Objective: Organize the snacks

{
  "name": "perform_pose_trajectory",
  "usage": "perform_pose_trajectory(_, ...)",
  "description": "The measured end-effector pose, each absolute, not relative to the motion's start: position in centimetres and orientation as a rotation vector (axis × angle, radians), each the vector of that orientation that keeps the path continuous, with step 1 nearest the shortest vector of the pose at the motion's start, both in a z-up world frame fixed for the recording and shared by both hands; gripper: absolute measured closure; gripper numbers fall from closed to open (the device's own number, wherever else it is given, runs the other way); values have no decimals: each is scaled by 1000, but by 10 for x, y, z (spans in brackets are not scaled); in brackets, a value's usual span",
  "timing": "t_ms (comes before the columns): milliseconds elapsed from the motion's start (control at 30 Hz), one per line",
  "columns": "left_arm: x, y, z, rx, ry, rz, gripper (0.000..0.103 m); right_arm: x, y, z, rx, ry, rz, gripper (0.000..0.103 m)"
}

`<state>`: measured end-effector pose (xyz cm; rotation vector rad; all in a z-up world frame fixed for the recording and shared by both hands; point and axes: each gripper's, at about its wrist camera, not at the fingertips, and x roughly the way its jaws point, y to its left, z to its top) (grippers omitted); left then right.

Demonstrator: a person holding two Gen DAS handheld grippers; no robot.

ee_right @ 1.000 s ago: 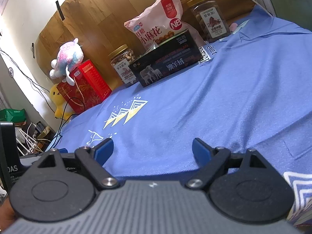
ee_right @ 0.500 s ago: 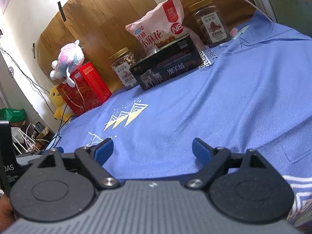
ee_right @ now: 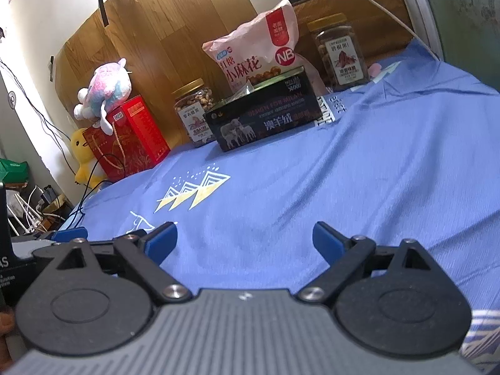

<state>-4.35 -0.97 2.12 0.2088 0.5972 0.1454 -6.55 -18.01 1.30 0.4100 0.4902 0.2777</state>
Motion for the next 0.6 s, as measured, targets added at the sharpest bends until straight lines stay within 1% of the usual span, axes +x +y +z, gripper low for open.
perform_pose_trajectory(600, -43, -12, 21, 232, 590, 165, 0, -65, -180, 22, 403, 460, 294, 7)
